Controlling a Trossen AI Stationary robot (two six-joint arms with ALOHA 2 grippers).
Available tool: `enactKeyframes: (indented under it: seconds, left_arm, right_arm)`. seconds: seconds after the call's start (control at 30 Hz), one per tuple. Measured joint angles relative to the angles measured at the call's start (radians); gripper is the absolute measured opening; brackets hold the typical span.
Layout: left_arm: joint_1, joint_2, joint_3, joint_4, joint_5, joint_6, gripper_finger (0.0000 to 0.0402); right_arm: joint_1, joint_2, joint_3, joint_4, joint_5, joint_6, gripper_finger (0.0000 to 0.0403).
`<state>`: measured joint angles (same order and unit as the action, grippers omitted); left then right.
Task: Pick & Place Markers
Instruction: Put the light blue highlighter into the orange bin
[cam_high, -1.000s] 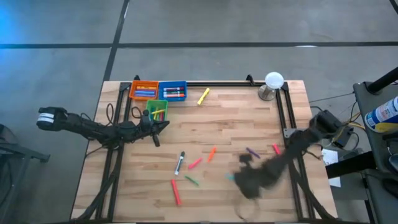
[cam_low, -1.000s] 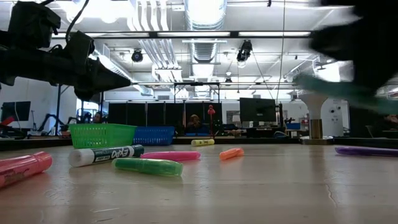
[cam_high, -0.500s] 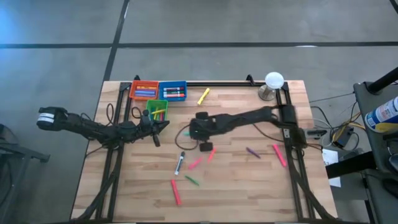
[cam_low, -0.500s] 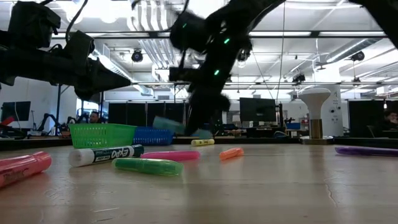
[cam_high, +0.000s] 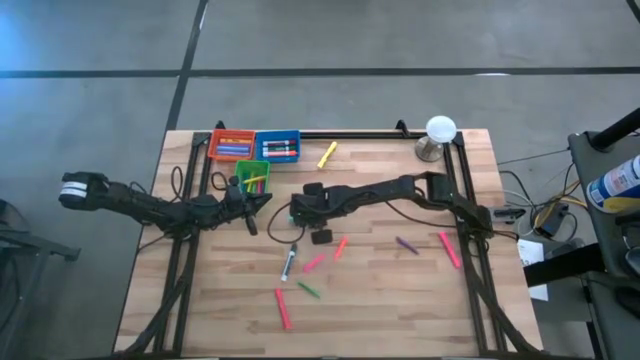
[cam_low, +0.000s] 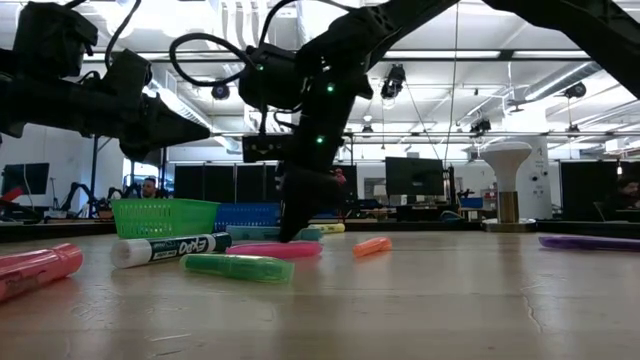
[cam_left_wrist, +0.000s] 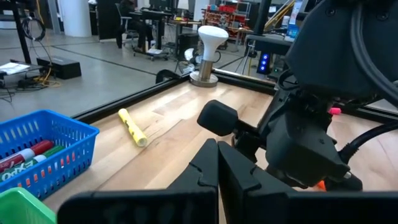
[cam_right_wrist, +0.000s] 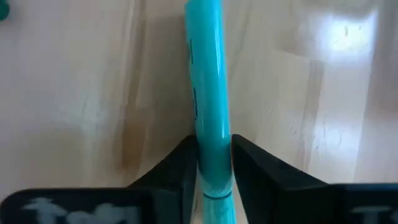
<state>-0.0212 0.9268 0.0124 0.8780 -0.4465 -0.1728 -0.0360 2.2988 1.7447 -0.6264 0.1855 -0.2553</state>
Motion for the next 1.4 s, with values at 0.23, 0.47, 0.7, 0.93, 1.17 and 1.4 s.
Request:
enactKeyframes:
  seconds: [0.23, 0.47, 0.7, 0.93, 1.17, 1.4]
  left_arm:
    - [0.0, 0.0, 0.0, -0.008, 0.002, 0.003, 0.0]
    - [0.0, 0.0, 0.01, -0.064, 0.003, -0.017, 0.0]
    - [-0.002, 0.004, 0.114, -0.266, 0.019, -0.014, 0.0]
    - [-0.003, 0.079, 0.29, -0.556, 0.067, -0.063, 0.0]
    - [0.001, 0.31, 0.516, -0.825, 0.064, -0.086, 0.0008]
    - [0.03, 0.584, 0.809, -1.111, 0.132, -0.09, 0.0067]
  right_arm:
    - [0.013, -0.049, -0.002, 0.003, -0.018, 0.017, 0.0137]
    - [0.048, -0.226, -0.205, 0.167, -0.014, 0.033, 0.0072]
    - [0.05, -0.53, -0.728, 0.76, -0.046, 0.12, 0.0012]
    - [0.058, -0.765, -1.167, 1.353, -0.067, 0.156, 0.0013]
    - [0.058, -0.917, -1.356, 1.483, -0.063, 0.203, 0.0013]
    - [0.062, -0.959, -1.428, 1.546, -0.062, 0.204, 0.0013]
